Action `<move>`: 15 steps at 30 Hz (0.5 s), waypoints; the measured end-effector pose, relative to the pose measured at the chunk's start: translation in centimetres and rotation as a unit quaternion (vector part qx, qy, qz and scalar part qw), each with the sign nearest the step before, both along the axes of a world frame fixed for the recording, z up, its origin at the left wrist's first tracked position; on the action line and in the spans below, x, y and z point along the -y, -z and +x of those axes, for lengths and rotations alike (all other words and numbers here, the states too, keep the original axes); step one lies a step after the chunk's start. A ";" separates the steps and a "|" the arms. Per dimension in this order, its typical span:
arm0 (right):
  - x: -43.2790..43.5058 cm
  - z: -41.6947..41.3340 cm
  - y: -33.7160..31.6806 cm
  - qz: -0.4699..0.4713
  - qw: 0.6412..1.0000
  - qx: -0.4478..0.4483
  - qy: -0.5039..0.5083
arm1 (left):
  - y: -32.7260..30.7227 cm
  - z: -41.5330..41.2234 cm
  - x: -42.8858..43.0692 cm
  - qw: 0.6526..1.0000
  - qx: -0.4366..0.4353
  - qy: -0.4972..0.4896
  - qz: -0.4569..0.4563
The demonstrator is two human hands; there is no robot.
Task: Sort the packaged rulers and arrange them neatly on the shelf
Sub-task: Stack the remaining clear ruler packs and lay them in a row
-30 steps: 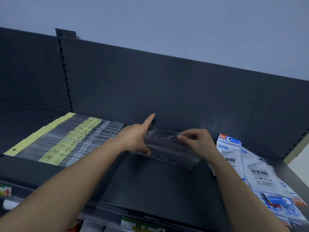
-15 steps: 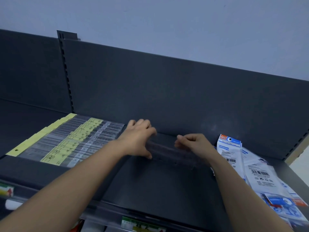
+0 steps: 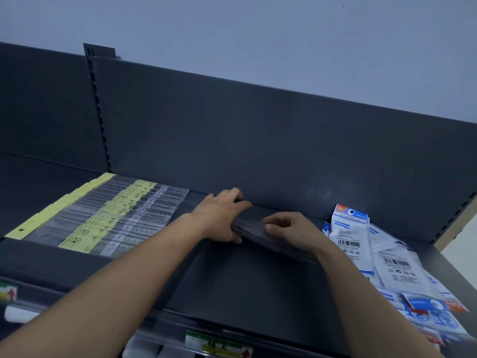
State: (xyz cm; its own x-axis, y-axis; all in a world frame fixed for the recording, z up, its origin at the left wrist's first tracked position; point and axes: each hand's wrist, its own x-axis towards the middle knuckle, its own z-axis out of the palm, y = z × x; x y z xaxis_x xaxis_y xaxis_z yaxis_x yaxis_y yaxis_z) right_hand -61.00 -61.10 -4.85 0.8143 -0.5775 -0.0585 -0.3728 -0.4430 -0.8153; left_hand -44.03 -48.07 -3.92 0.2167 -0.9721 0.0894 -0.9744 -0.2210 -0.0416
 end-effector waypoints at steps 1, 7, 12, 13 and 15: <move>0.2 -0.1 0.1 0.003 1.000 0.005 0.000 | 0.0 0.0 0.0 1.000 0.014 0.005 0.000; 0.7 -0.8 0.5 0.136 0.984 0.085 0.076 | -0.3 0.3 0.4 0.999 -0.040 -0.010 -0.028; 2.4 -1.3 0.2 0.102 0.964 0.100 0.222 | -1.5 0.2 0.5 0.999 -0.025 -0.034 0.007; 2.4 -1.3 0.4 0.113 0.961 0.105 0.229 | -1.5 0.2 0.6 0.999 -0.021 -0.036 0.016; 1.9 -0.6 1.0 0.137 0.954 0.134 0.230 | -1.1 0.0 1.0 0.999 -0.017 -0.030 0.026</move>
